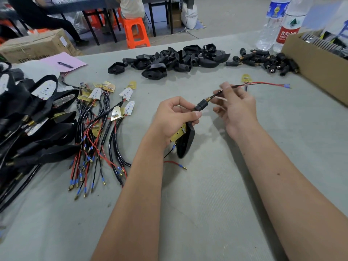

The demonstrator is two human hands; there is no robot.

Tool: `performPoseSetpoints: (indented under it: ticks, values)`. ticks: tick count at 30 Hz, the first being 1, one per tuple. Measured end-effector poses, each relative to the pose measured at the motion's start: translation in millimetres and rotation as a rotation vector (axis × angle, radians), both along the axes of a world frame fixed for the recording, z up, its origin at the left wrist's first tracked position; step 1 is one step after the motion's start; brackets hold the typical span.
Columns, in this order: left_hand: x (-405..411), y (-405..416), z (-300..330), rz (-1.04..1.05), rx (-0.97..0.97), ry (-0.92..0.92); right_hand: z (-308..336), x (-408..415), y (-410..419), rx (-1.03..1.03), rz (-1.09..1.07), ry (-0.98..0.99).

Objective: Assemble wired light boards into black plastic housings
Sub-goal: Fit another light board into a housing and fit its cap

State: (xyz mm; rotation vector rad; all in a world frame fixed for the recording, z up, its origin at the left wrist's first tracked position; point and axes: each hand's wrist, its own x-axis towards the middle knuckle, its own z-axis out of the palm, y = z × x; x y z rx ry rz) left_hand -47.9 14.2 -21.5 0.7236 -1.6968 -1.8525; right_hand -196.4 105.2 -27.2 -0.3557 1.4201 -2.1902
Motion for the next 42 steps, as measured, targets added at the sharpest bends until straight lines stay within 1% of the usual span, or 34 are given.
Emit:
performPoseSetpoints:
  ticks: [2,4,8,11,13,15,18,22,25,28,33,38,42]
  values:
    - [-1,2,1,0.023,-0.025,0.021,-3,2,-1,0.114,0.144,0.134]
    - [0,2,3,0.030,-0.035,0.009,-5,5,-2,0.128,0.164,0.179]
    - [7,-3,9,-0.065,-0.003,-0.122,-4,3,1,0.083,0.021,0.135]
    - [8,-2,10,-0.153,-0.081,-0.180,-2,2,2,0.101,-0.104,0.173]
    - [8,-1,10,-0.173,-0.129,-0.181,-2,2,2,0.100,-0.155,0.188]
    - [8,-1,8,-0.134,-0.159,-0.173,-2,2,2,0.099,-0.161,0.193]
    - [7,-1,5,-0.045,-0.206,-0.137,0,2,3,0.056,-0.099,0.161]
    - [4,-3,0,0.114,-0.463,-0.160,1,4,5,0.013,-0.023,0.206]
    - [3,-2,-2,0.153,-0.575,-0.147,0,5,3,0.001,-0.046,0.201]
    - [1,2,-2,0.163,-0.648,-0.143,-3,6,1,0.038,-0.141,0.191]
    - [-3,8,-3,0.149,-0.628,-0.146,-6,8,-1,0.070,-0.267,0.207]
    - [-2,6,-1,0.164,-0.557,-0.122,-2,8,3,-0.003,-0.190,0.232]
    - [-1,5,-2,0.156,-0.504,-0.112,-2,8,4,-0.008,-0.177,0.248]
